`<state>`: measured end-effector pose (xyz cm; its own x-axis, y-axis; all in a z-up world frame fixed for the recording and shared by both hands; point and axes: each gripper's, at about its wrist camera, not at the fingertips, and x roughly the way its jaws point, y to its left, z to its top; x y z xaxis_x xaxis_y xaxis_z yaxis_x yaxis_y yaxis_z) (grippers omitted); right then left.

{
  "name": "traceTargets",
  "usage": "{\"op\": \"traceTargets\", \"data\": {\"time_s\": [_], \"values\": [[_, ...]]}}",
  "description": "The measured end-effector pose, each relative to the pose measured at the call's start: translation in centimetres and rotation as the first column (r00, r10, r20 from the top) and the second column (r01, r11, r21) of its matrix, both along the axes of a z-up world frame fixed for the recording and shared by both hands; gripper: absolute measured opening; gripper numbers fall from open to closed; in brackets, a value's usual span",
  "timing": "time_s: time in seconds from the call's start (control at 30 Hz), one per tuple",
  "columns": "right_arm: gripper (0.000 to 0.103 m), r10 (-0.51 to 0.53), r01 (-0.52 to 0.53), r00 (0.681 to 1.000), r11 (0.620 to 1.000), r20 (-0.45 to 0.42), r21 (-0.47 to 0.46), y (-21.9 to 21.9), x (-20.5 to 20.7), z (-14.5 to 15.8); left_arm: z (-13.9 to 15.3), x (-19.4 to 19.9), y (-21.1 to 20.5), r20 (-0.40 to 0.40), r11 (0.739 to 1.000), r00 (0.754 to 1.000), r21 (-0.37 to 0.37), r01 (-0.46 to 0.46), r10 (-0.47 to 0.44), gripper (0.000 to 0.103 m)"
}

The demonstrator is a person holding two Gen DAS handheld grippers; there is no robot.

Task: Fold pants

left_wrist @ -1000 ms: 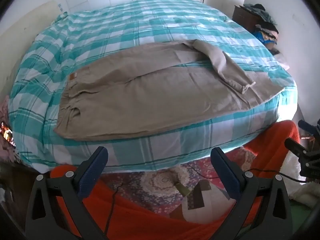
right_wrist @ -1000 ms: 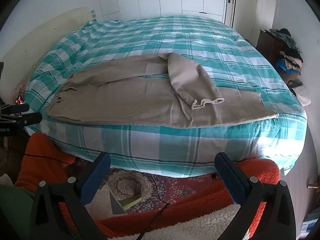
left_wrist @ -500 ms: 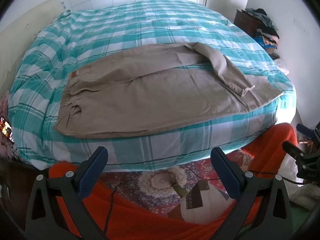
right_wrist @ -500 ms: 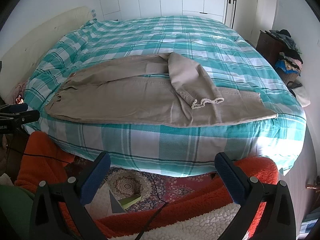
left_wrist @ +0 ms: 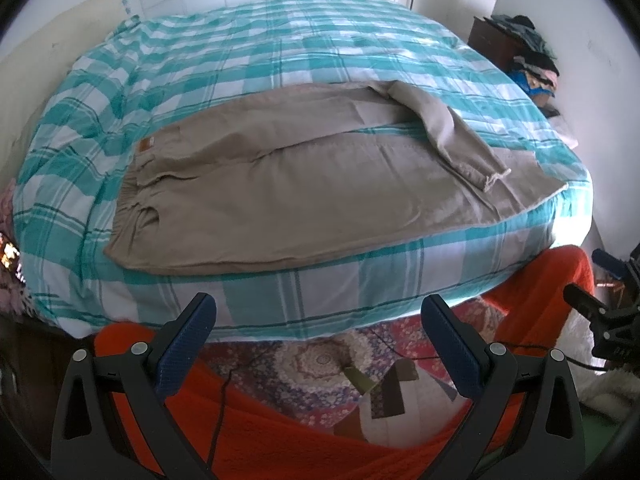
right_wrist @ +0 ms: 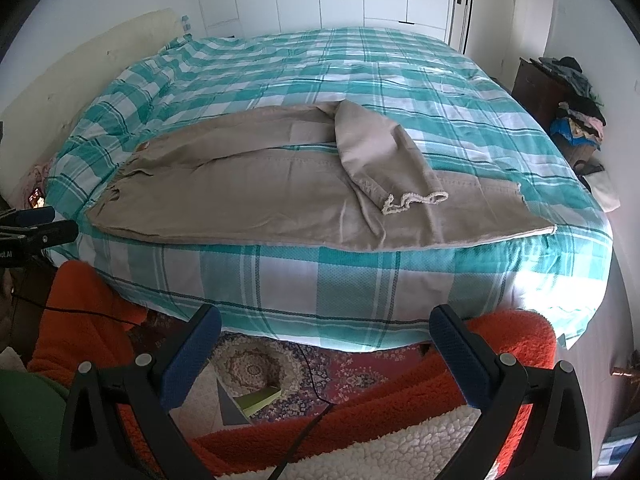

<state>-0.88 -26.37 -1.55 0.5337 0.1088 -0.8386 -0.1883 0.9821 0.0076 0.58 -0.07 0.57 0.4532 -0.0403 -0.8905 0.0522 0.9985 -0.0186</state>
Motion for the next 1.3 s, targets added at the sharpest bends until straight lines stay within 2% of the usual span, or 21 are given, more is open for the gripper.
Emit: {"op": "traceTargets", "data": {"time_s": [0.6, 0.97, 1.3], "values": [[0.103, -0.002, 0.002, 1.0, 1.0, -0.017, -0.002, -0.2, 0.2, -0.6, -0.2, 0.3, -0.3, -0.006, 1.0, 1.0, -0.001, 0.008, -0.008, 0.102], [0.103, 0.01, -0.01, 1.0, 1.0, -0.022, -0.006, 0.1, 0.3, -0.7, -0.5, 0.4, -0.1, -0.01, 1.0, 1.0, -0.026, -0.008, 0.008, 0.102], [0.103, 0.044, -0.045, 0.998, 0.999, -0.036, -0.018, 0.9, 0.4, -0.7, -0.5, -0.2, 0.5, 0.049, 0.999, 0.999, -0.034, -0.004, 0.005, 0.102]]}}
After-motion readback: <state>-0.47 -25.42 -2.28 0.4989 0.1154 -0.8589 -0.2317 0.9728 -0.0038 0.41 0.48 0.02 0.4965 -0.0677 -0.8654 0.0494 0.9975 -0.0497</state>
